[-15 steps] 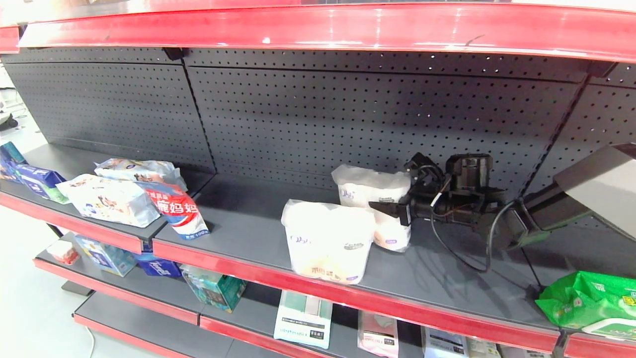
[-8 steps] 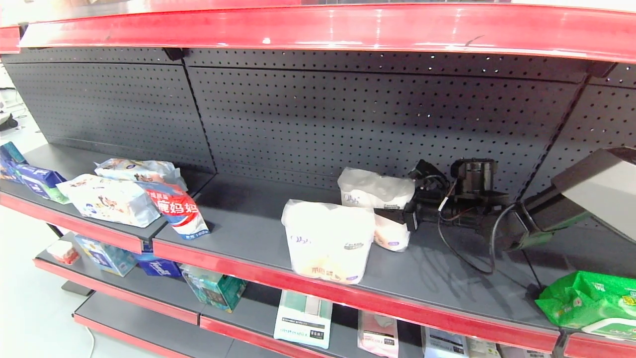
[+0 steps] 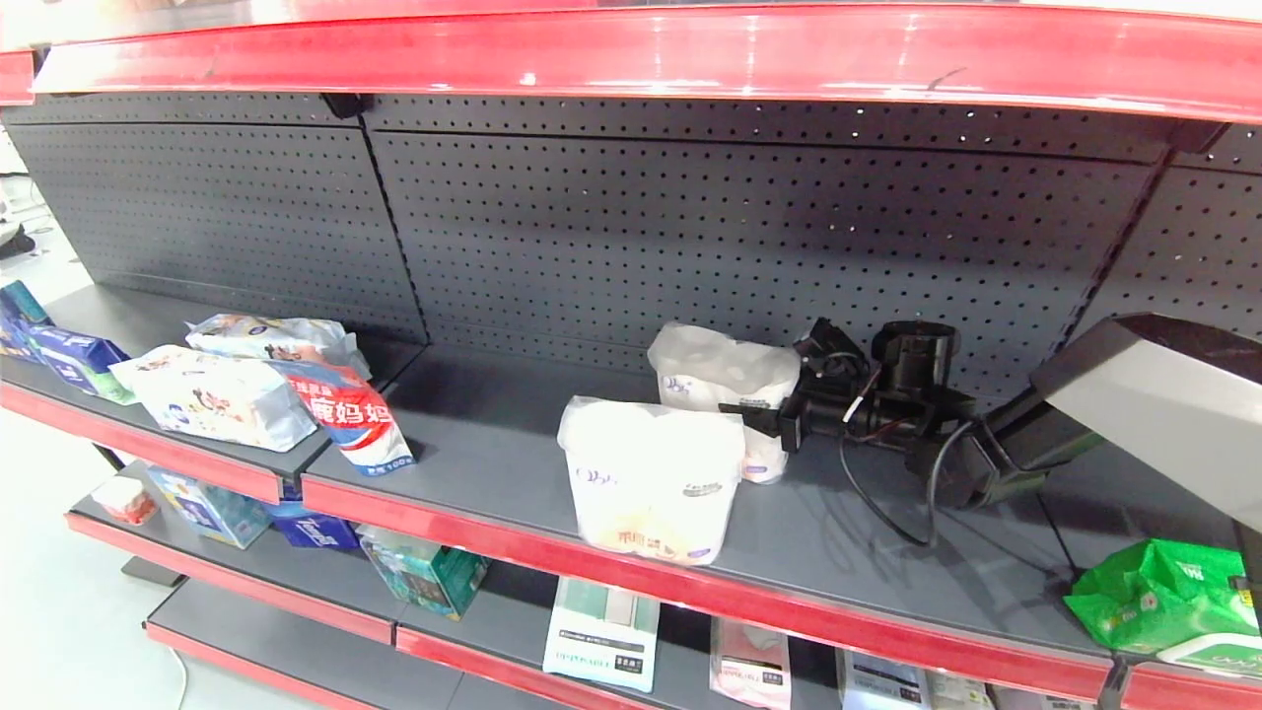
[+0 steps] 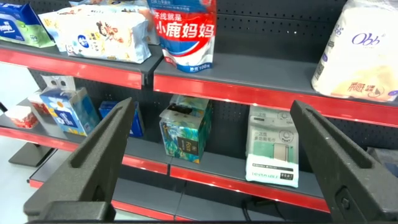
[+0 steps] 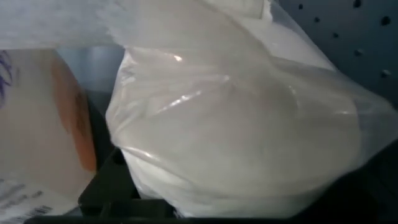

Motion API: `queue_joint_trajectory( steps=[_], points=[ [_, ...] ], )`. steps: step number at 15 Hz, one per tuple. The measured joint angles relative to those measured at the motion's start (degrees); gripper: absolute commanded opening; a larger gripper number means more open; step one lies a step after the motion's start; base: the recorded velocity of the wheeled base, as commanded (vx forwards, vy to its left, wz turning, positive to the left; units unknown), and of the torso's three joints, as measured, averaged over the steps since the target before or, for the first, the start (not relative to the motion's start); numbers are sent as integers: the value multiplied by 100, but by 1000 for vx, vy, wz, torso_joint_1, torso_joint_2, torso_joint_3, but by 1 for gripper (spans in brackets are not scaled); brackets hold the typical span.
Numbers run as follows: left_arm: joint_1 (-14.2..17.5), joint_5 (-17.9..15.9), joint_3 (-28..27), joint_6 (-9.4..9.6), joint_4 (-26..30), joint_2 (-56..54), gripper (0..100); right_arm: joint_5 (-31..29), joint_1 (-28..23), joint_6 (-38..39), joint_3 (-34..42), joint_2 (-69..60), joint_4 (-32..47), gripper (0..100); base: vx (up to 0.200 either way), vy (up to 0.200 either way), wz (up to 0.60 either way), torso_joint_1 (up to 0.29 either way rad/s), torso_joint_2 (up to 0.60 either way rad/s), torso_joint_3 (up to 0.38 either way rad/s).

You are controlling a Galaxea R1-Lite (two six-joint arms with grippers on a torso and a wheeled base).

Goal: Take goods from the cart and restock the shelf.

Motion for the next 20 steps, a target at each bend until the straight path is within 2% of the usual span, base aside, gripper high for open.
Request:
queue_joint_trajectory(
  steps=[7, 13, 20],
  points=[
    [0, 4, 0, 0, 2, 0, 100, 27, 238, 85, 235, -108, 13, 0, 0, 0, 0, 0, 0, 0],
    [2, 4, 0, 0, 2, 0, 100, 118, 43, 2, 285, -119, 33, 0, 0, 0, 0, 0, 0, 0],
    [2, 0, 0, 0, 2, 0, 100, -55, 235, 246, -104, 50, 29, 0, 0, 0, 0, 0, 0, 0]
  ],
)
